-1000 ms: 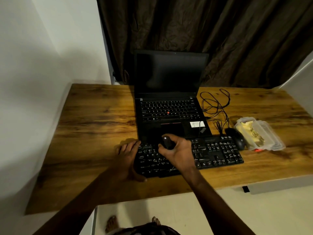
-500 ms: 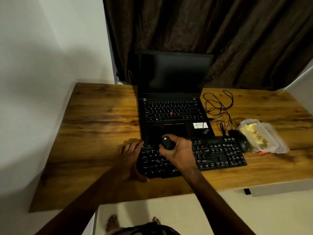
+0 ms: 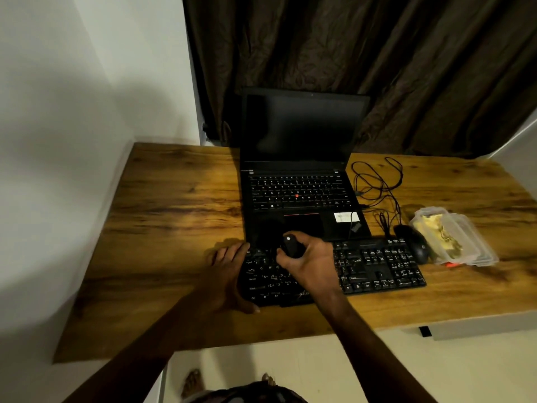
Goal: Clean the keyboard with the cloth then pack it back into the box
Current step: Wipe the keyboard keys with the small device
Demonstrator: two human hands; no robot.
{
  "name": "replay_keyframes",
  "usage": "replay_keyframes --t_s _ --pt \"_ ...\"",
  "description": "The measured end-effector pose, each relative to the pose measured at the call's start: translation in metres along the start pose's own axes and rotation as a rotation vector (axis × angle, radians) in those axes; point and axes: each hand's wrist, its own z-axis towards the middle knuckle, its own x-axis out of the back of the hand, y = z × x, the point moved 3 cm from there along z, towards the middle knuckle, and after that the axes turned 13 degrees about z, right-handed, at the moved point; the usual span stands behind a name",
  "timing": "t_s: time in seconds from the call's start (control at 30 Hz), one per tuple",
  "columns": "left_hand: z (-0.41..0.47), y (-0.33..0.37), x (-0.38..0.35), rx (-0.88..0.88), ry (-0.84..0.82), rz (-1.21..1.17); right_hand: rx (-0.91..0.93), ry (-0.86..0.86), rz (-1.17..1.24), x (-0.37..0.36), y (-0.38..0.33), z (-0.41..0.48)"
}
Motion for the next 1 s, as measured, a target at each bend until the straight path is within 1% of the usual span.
replay_keyframes --t_s 0.1,0.2,0.27,0.37,0.5,0.63,0.77,0.9,1.0 --pt "0.002 0.0 -0.003 0.034 -0.033 0.037 0.022 -0.064 0.011 -0.025 -0.011 -0.003" --pt "0.0 0.001 -0.004 0.019 -0.01 -0.005 0.023 -0.135 0.072 -0.043 -0.018 -0.005" --pt "-0.001 -0.001 -0.004 0.022 -0.001 -0.039 0.012 -0.109 0.086 -0.04 -0.016 -0.005" --pt "0.001 -0.005 -0.009 0.031 0.016 -0.089 0.001 -0.022 0.075 -0.018 -0.008 -0.003" --pt "0.003 -0.008 -0.013 0.015 0.021 -0.098 0.03 0.026 0.034 -0.007 -0.007 -0.007" --pt "0.002 -0.01 -0.012 0.005 0.038 -0.083 0.058 -0.03 0.033 -0.032 -0.016 -0.012" --pt "0.002 -0.011 -0.012 -0.017 0.058 -0.102 0.046 -0.074 0.153 -0.048 -0.018 -0.015" --pt "0.001 -0.01 -0.009 -0.004 0.039 -0.116 0.012 0.013 0.154 -0.032 -0.013 -0.011" --pt "-0.001 -0.008 -0.008 0.001 0.046 -0.127 0.017 0.064 0.091 -0.019 -0.01 -0.009"
